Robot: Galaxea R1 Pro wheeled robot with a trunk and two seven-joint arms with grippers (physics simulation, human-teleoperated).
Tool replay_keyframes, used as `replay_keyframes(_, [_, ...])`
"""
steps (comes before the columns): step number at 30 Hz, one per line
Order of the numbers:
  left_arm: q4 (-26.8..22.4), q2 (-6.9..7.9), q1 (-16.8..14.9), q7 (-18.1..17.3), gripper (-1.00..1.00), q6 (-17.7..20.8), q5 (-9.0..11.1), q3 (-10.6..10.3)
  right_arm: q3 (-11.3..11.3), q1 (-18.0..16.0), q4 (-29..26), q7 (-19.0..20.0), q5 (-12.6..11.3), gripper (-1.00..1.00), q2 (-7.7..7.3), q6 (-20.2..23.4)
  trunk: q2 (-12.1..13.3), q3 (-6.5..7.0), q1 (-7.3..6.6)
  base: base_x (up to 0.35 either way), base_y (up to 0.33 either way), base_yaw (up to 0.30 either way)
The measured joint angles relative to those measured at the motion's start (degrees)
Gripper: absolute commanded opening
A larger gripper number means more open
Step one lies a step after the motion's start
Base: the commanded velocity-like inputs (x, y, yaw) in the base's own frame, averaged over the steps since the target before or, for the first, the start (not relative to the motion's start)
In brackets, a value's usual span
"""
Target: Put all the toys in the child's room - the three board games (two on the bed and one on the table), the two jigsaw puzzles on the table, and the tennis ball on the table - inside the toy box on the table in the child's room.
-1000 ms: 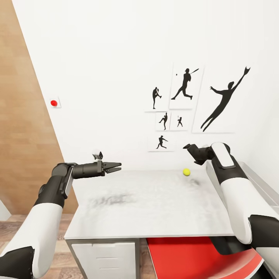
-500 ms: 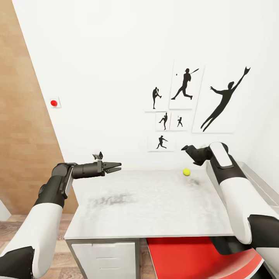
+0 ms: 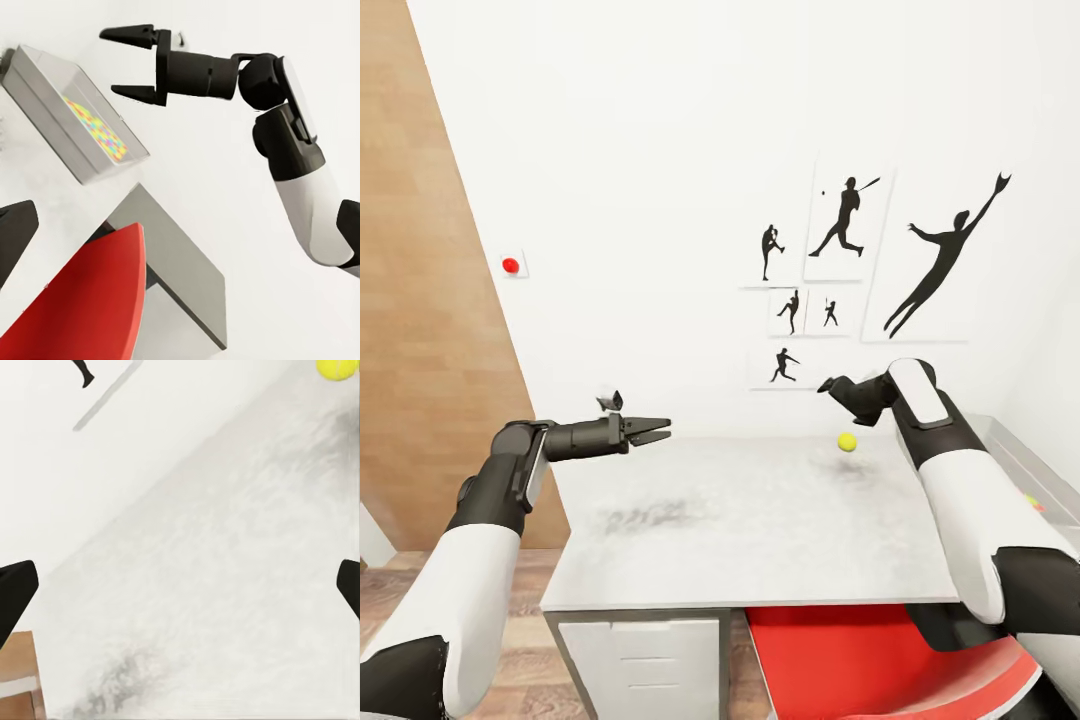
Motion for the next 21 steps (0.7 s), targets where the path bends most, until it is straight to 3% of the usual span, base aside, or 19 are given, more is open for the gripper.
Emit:
replay_keyframes(7, [0.0, 0.04, 0.0, 0.0, 1.00, 0.0, -0.1, 1.6, 2.8, -2.3, 0.0, -4.3, -0.2, 1.00, -0.04, 0.7, 0.0, 0.00, 0.00, -0.002, 0.004, 0.000])
replay_keyframes(13, [0.0, 0.17, 0.0, 0.0, 1.00, 0.1, -0.4, 1.9, 3.4, -3.1, -0.1, -5.3, -0.2, 1.00, -0.05, 0.8, 0.0, 0.00, 0.00, 0.000, 0.000, 0.000])
replay_keyframes(21, [-0.1, 1.40, 0.0, 0.0, 1.00, 0.1, -0.6, 2.0, 3.6, -3.4, 0.0, -5.5, -0.2, 1.00, -0.23, 1.7, 0.0, -0.45, 0.00, 0.000, 0.000, -0.048])
